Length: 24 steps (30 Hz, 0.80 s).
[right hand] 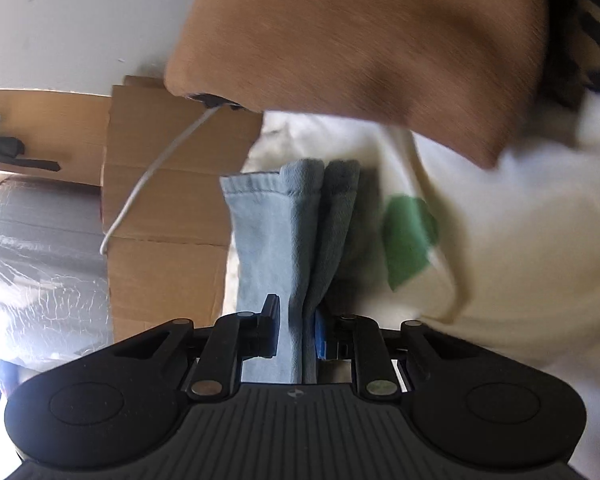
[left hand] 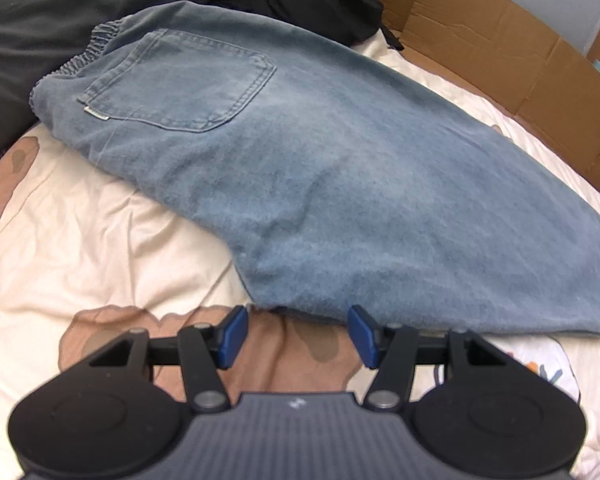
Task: Fold clothes
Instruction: 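Close the right tool on the jeans hem end and hold it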
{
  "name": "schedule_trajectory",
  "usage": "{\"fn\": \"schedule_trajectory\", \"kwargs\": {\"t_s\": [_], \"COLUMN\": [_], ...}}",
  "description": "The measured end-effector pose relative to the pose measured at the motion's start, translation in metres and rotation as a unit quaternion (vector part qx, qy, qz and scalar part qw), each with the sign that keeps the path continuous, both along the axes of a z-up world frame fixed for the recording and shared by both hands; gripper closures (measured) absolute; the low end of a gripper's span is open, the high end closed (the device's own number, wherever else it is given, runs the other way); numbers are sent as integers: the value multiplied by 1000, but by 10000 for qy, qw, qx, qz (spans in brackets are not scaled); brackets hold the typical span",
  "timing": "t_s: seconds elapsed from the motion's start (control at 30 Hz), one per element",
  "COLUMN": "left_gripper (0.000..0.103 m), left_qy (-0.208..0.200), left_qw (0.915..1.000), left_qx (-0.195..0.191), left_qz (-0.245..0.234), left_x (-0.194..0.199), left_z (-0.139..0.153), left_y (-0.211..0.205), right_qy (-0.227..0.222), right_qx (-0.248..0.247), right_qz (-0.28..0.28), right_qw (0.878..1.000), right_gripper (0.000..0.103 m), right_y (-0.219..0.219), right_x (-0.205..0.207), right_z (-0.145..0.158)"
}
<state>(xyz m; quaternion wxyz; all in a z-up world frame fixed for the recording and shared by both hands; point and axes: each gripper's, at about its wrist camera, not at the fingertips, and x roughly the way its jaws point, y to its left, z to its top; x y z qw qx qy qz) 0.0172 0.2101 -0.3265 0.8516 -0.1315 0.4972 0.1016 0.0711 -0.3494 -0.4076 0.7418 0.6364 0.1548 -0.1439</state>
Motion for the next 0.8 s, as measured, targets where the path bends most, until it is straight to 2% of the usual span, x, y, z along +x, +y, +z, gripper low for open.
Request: {"fn": "schedule_trajectory", "kwargs": {"t_s": [0.13,0.23,0.37,0.43,0.5,0.63,0.8], "left_gripper": [45,45,45,45,45,45,45], "left_qy": [13,49,10,-70,-147,-247,-332], "left_qw": [10000,9999,9997,9991,9982,9951,9894], "left_qx": [-40,-66,-239,-421,-579,-880,-1249], "left_qz": [59,84,43,53,90,379,659], "left_x": [-4,-6,-6,-5,-4,0,-2], "left_z": [-1,-4,-2,1,3,4,0], "left_y": [2,2,0,0,1,9,19], "right_qy": [54,60,258,339,351,147,216], "right_qx": [93,72,66,41,-14,-96,-79], "right_qz": [-105,-44,115,170,210,269,219], "right_qw": [9999,9999,9996,9993,9992,9995,9995], "right_gripper": [76,65,64,67,97,97,96], "right_y": [-1,-2,-7,-8,-7,-4,-6], "right_x": [2,12,28,32,30,27,28], "right_z": [-5,-4,-4,-2,1,7,9]}}
